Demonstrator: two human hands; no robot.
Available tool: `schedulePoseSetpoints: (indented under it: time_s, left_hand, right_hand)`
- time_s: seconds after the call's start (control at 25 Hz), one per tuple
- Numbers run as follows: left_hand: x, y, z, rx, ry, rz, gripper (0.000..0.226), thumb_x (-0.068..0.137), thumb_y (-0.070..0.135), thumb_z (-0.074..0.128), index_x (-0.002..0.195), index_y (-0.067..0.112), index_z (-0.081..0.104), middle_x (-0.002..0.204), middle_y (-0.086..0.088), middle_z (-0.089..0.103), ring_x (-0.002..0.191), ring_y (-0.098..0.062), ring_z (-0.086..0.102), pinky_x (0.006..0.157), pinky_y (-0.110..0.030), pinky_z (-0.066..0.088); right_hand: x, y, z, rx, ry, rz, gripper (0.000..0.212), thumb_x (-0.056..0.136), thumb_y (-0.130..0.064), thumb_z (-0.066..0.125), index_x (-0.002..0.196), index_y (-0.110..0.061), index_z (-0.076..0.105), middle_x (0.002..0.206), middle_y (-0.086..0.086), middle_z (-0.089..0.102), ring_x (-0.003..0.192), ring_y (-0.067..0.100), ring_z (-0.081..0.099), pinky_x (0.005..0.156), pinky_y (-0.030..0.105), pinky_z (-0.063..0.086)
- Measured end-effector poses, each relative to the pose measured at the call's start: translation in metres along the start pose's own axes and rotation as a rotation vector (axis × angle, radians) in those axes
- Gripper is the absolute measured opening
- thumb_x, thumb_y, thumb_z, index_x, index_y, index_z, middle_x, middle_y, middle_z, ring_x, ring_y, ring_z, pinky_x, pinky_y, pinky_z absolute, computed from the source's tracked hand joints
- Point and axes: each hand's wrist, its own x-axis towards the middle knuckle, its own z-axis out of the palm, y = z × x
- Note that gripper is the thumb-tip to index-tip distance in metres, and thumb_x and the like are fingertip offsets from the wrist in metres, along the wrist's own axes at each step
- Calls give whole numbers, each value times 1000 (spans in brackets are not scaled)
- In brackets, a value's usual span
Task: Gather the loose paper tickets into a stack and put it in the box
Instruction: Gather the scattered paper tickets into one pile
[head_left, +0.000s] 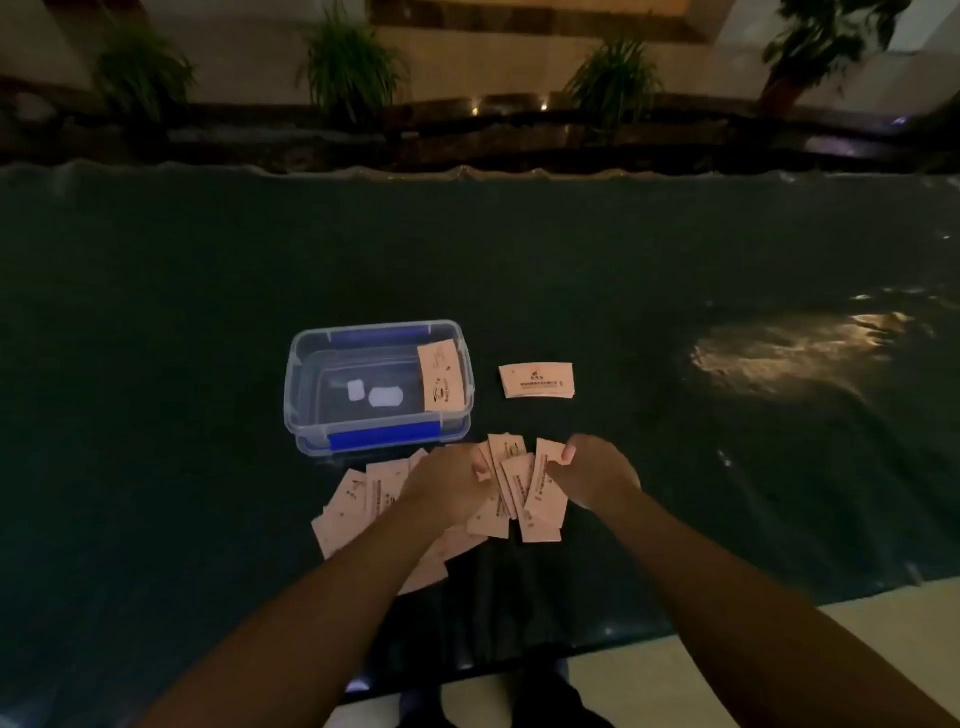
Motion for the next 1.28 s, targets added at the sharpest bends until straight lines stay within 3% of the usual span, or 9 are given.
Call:
schedulePoseSetpoints:
  time_s: [0.12, 0.32, 0.52, 0.64, 0.88, 0.96, 1.04, 1.16, 1.28]
  left_hand:
    - [5, 10, 21, -89, -47, -81, 20, 98, 33, 66, 117, 26, 66, 120, 3, 70, 105, -13, 65, 87, -29, 51]
    - [6, 20, 50, -247, -88, -200, 48, 93, 34, 74, 135, 23, 55, 135, 1, 65, 116, -17, 63, 95, -32, 51]
    - [4, 28, 66, -332, -50, -218, 48, 98, 29, 69, 140, 17, 51, 138, -2, 61, 122, -18, 59, 85, -25, 41]
    - [7, 35, 72, -374, -16, -219, 38, 101, 26, 64, 136, 17, 54, 129, 3, 62, 109, -14, 60, 72, -17, 39]
    - [16, 40, 84, -369, -38, -209, 41, 104, 20, 57, 144, 19, 50, 139, -3, 61, 113, -18, 65, 68, -20, 46]
    - [18, 40, 86, -314, -16, -182, 31, 105, 21, 54, 136, 17, 57, 134, -5, 65, 105, -14, 62, 78, -22, 47]
    - [20, 38, 86, -260, 18, -164, 27, 102, 17, 58, 128, 13, 62, 129, -7, 66, 108, -22, 63, 89, -29, 49]
    - [26, 36, 90, -146, -25, -169, 40, 97, 18, 62, 135, 9, 55, 140, -14, 58, 124, -28, 58, 102, -36, 47]
    - [29, 39, 97, 127, -25, -136, 62, 98, 39, 61, 152, 17, 37, 156, -7, 41, 137, -25, 47, 113, -40, 42]
  right_hand:
    - [13, 8, 18, 58, -24, 128, 61, 95, -60, 63, 141, -20, 55, 116, 2, 69, 101, 20, 70, 79, 35, 59]
    - [17, 6, 34, 187, -12, 174, 100, 83, -63, 77, 160, -19, 32, 154, 9, 52, 136, 32, 59, 102, 50, 59]
    - [13, 9, 48, 262, -19, 99, 94, 83, -44, 86, 158, -17, 35, 153, 10, 47, 141, 32, 51, 107, 50, 55]
    - [11, 15, 51, 340, -74, 92, 97, 81, -38, 88, 159, -15, 36, 153, 12, 47, 142, 33, 50, 109, 50, 53]
    - [3, 16, 58, 404, -97, 169, 79, 82, -27, 85, 149, -16, 45, 145, 11, 55, 128, 31, 60, 96, 48, 62]
    - [2, 17, 55, 402, -96, 183, 78, 83, -30, 85, 147, -15, 43, 145, 11, 48, 126, 32, 60, 90, 43, 62]
    - [4, 23, 49, 351, -92, 186, 81, 84, -33, 87, 148, -16, 40, 146, 12, 41, 126, 32, 59, 84, 40, 61]
    - [9, 33, 34, 196, -93, 134, 87, 81, -31, 90, 150, -21, 38, 150, 8, 45, 135, 31, 56, 103, 51, 58]
    - [17, 36, 18, 13, -106, 15, 85, 81, -27, 88, 152, -23, 40, 150, 6, 53, 141, 29, 52, 114, 57, 49]
